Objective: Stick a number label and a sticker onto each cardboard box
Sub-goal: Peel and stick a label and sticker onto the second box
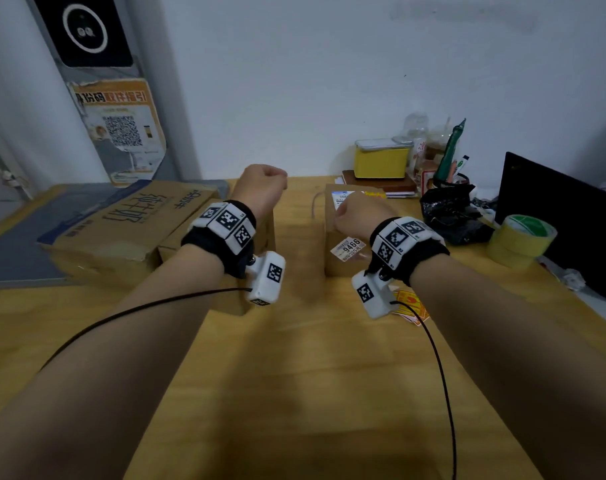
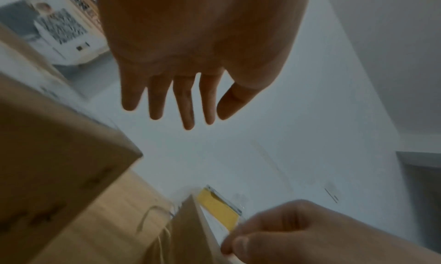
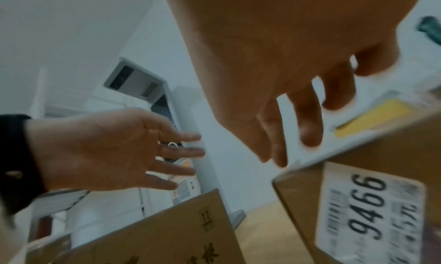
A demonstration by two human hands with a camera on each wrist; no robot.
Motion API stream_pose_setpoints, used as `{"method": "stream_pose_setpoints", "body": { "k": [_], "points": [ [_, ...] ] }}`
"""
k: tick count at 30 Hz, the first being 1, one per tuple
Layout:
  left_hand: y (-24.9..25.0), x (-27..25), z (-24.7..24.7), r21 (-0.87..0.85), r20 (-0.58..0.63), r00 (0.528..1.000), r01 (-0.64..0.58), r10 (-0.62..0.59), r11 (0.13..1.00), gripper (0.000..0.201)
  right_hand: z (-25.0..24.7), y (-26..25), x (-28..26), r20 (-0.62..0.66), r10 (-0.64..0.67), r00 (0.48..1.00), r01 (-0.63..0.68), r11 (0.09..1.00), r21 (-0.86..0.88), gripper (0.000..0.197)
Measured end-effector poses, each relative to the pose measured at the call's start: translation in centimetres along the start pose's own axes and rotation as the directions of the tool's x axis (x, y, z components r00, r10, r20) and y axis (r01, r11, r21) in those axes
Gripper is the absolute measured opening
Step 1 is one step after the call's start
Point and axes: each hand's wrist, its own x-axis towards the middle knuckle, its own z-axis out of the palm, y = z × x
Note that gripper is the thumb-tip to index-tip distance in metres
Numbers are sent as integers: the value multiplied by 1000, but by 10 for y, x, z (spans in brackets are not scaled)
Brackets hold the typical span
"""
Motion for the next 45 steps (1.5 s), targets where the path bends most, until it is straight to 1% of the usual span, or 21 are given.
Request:
{"method": "stream_pose_setpoints", "body": {
  "k": [1,3,4,7,9,11,12,14,16,17,19,22,24,28,32,34,36,38,39,43,45],
  "points": [
    [-4,1,-11,42,-9,999,33,-32,999,16,-1,-4,-4,32,-12,999,11,999,43,32],
    [-13,5,-33,137,-42,992,124,-120,983,8,0,-10,-9,156,-19,988,0,993,121,27],
    [-18,7,-44,190,-55,985,174,-167,966,9,1,-10,-11,196,-28,980,1,991,135,26],
    [-32,5,-62,366,-21,964,253,-264,896,15,7,-6,-6,184,-28,982,10,995,98,34],
    [-41,3,-68,480,-15,952,275,-306,833,41,10,-5,-5,165,-21,986,11,998,63,38],
    [-43,0,-69,566,-16,952,261,-306,782,56,12,-4,-6,170,-17,985,4,997,76,33],
    [-41,-3,-69,582,-20,951,263,-310,770,61,14,-5,-8,196,-8,981,-18,991,130,33],
    [-38,-8,-66,552,-19,947,278,-321,787,67,16,-12,-13,287,-17,958,-66,959,276,41],
    [-35,-14,-60,435,9,928,331,-372,837,72,15,-21,-16,356,-70,932,-77,921,381,52],
    [-35,-15,-58,373,28,923,347,-384,860,70,15,-24,-18,370,-100,923,-66,909,411,55],
    [-33,-19,-52,274,90,909,369,-406,888,56,16,-30,-22,382,-129,915,-61,892,448,64],
    [-22,-31,-44,211,187,889,379,-417,901,50,16,-31,-23,368,-93,925,-90,887,452,75],
    [-18,-39,-39,199,228,876,386,-425,901,48,15,-28,-24,329,-34,944,-114,900,420,80],
    [-13,-57,-32,164,321,836,413,-444,896,46,6,-19,-30,280,9,960,-99,946,309,64],
    [-8,-67,-25,148,358,824,414,-439,898,47,0,-8,-36,239,19,971,-81,964,255,58],
    [-5,-69,-20,176,324,844,391,-428,903,56,-5,-3,-40,236,27,971,-87,965,247,51],
    [2,-69,-14,237,249,894,317,-373,918,62,-8,7,-41,222,41,974,-97,965,245,32],
    [11,-68,-6,280,243,926,218,-289,935,59,-7,21,-42,188,70,980,-103,979,174,16],
    [17,-70,-1,302,263,928,180,-263,936,56,-5,29,-40,170,76,982,-94,990,101,15],
    [30,-84,18,411,316,925,67,-211,909,47,6,59,-38,236,148,960,-103,976,-193,22],
    [32,-88,27,385,314,932,48,-179,922,25,15,74,-30,255,200,946,-133,957,-256,43]
  ]
}}
